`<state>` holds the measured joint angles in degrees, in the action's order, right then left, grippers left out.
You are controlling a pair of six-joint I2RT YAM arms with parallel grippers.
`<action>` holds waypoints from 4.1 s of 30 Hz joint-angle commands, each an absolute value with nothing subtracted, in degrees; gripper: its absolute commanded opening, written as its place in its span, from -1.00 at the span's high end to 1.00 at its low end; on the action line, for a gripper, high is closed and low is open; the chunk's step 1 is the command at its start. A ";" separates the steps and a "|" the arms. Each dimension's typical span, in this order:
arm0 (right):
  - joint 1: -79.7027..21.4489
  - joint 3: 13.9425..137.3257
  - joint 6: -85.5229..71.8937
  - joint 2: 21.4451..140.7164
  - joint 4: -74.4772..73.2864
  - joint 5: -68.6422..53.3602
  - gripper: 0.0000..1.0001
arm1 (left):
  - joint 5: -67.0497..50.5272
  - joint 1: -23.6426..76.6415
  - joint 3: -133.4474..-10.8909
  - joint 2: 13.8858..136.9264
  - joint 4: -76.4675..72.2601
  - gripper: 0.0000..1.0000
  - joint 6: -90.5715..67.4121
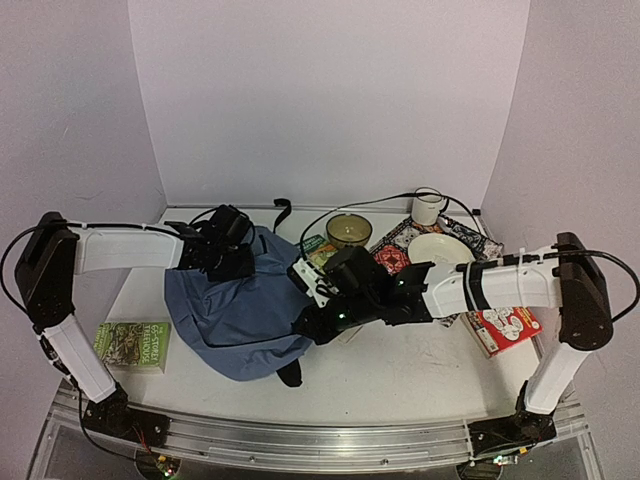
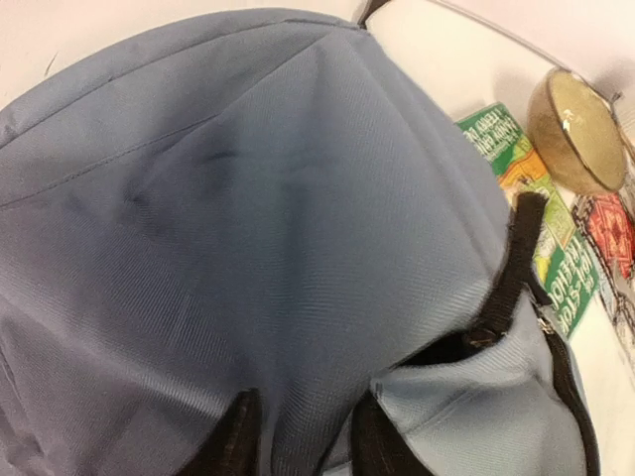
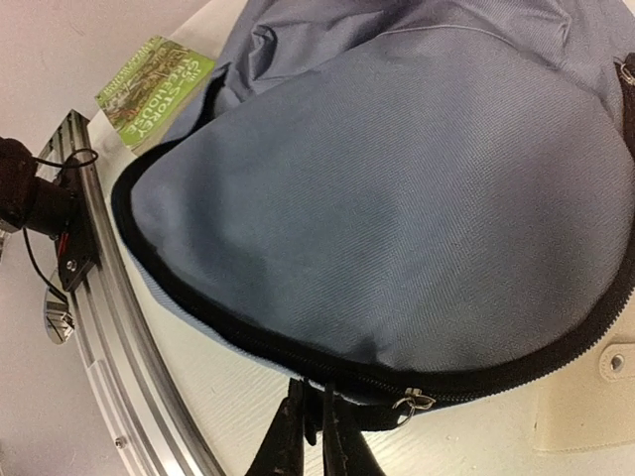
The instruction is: Pack the student bag
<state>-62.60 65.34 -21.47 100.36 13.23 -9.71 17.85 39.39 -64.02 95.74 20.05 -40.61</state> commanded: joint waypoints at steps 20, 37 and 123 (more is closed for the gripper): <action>-59.77 64.78 -27.26 92.20 9.76 -4.68 -0.35 | 8.24 52.16 -52.03 75.02 17.05 -0.35 -40.05; -48.88 62.69 -38.32 100.07 15.38 -9.84 -0.52 | 6.15 62.42 -57.51 83.04 17.17 -0.45 -43.36; -61.35 62.73 -61.80 97.47 15.51 -0.23 -0.73 | 12.71 65.39 -52.03 69.32 26.57 1.00 -49.31</action>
<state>-59.95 62.56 -53.81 97.08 13.80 -5.43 13.54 65.10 -50.63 70.59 30.74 -50.54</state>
